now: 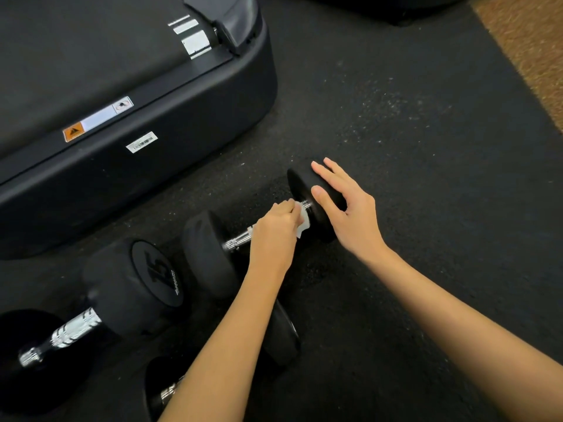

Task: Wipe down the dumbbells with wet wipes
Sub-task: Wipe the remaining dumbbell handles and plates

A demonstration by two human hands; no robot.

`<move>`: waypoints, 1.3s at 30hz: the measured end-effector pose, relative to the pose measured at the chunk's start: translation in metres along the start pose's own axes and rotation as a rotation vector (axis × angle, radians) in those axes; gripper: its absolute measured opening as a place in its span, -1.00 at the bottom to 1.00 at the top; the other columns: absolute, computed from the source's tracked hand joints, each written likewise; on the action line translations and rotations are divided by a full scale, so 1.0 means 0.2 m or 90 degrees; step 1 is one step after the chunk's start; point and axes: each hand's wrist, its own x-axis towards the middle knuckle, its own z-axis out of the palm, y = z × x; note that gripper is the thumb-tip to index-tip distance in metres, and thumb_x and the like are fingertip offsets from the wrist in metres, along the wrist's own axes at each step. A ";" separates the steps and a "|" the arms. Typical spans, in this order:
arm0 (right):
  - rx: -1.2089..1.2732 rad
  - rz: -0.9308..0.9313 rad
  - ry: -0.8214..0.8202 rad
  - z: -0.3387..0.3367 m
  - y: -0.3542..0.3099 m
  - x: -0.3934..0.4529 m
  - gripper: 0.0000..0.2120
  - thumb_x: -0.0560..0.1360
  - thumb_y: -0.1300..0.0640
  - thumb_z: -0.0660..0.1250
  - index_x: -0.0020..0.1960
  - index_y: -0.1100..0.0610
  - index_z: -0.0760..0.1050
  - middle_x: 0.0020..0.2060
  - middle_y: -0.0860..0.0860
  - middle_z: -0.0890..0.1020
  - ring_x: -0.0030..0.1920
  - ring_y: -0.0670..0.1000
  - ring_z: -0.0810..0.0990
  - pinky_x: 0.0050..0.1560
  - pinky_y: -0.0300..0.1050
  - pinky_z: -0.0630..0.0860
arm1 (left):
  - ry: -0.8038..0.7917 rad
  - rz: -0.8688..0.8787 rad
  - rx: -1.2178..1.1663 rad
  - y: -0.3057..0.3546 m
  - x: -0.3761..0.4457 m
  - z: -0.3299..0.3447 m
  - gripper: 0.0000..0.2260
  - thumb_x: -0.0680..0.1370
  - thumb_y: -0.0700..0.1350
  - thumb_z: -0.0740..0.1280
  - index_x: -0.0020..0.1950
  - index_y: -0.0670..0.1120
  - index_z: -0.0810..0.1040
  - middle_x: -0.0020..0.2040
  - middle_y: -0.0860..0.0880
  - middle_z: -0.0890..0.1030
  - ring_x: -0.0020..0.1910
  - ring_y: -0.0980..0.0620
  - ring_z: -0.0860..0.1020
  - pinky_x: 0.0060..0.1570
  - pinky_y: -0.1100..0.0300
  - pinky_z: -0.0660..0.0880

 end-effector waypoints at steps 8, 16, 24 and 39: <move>0.020 0.004 -0.003 -0.01 0.00 0.00 -0.61 0.58 0.02 0.28 0.40 -0.05 0.42 0.46 -0.09 0.35 0.44 -0.23 0.23 0.02 -0.64 0.27 | 0.016 -0.034 -0.015 -0.08 -0.06 -0.02 -0.82 0.51 -0.33 0.39 0.10 -0.18 0.62 0.01 -0.10 0.67 -0.09 -0.13 0.66 -0.05 -0.07 0.60; 0.016 0.003 -0.005 0.00 -0.01 0.00 -0.61 0.59 0.05 0.28 0.41 -0.04 0.42 0.46 -0.07 0.35 0.45 -0.18 0.26 0.01 -0.67 0.24 | -0.051 -0.064 -0.005 0.04 0.06 -0.03 -0.77 0.56 -0.26 0.35 0.21 -0.18 0.60 0.12 -0.12 0.65 0.08 -0.13 0.62 0.12 -0.05 0.53; 0.018 0.005 0.000 0.00 0.00 -0.01 -0.61 0.59 0.03 0.28 0.41 -0.07 0.41 0.46 -0.11 0.35 0.43 -0.22 0.27 0.03 -0.65 0.25 | 0.015 -0.099 -0.043 0.05 0.00 -0.05 -0.82 0.48 -0.33 0.42 0.07 -0.23 0.66 0.00 -0.18 0.69 -0.03 -0.19 0.66 0.02 -0.11 0.60; -0.001 0.005 -0.008 -0.01 0.01 -0.01 -0.60 0.58 -0.03 0.26 0.42 -0.12 0.39 0.47 -0.16 0.32 0.44 -0.27 0.23 0.07 -0.59 0.30 | -0.024 -0.171 -0.174 0.07 0.05 -0.03 -0.84 0.54 -0.26 0.38 0.10 -0.19 0.66 -0.03 -0.16 0.68 -0.05 -0.12 0.66 0.04 -0.08 0.58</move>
